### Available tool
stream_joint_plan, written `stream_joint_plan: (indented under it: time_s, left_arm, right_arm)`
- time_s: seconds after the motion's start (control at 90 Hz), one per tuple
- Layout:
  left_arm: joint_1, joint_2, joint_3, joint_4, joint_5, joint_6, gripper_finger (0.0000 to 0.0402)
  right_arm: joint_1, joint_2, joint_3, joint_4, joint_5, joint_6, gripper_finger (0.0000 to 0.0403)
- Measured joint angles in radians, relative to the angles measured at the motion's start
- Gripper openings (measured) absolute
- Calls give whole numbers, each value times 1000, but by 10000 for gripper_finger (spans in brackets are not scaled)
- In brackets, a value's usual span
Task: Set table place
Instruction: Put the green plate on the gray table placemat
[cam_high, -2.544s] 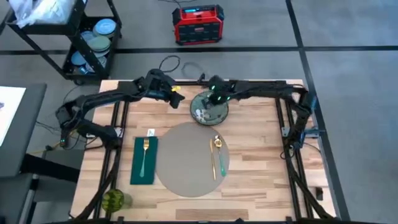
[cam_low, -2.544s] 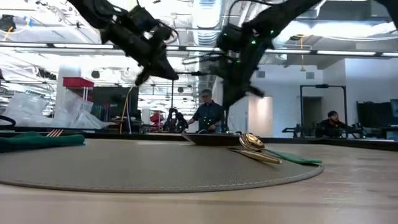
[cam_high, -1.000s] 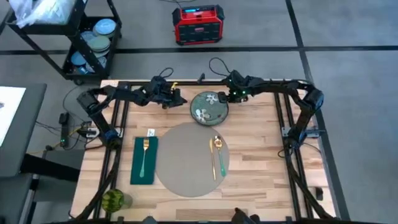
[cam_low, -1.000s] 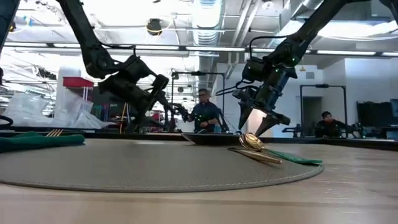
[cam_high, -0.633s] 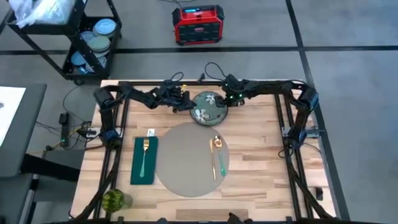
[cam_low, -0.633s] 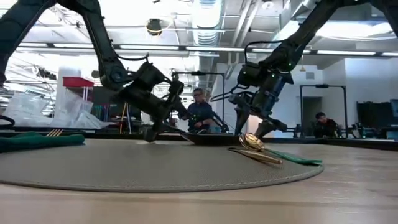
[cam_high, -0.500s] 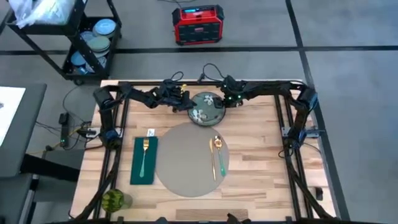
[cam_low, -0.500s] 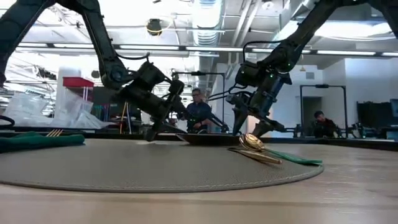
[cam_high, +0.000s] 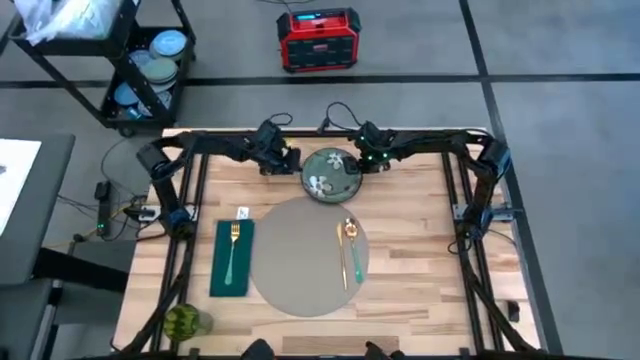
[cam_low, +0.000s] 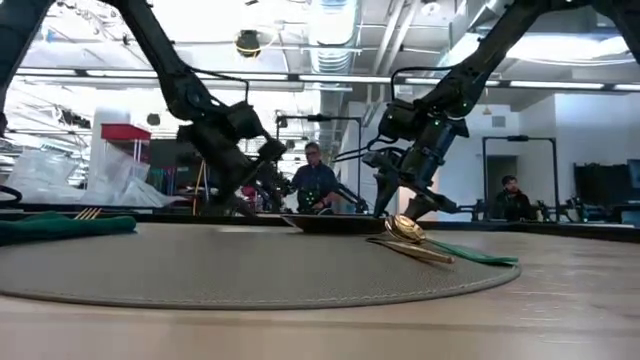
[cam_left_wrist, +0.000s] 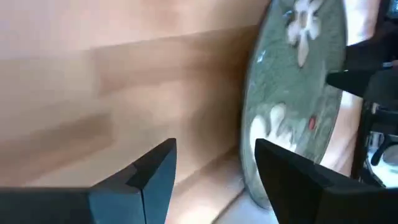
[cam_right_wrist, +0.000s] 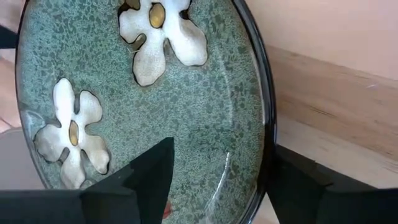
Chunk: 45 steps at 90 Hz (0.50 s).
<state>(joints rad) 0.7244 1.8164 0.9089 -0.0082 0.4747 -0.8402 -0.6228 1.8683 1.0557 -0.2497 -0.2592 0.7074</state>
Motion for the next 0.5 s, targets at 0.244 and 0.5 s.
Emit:
stream_joint_plan:
  time_s: [0.244,0.5]
  left_arm:
    - [-30,62,13,122,-4,-70,200]
    - [-63,85,10,203,70,-140,195]
  right_arm:
    - [1,1,0,8,-8,-14,212]
    - [14,3,-2,64,-15,-16,147]
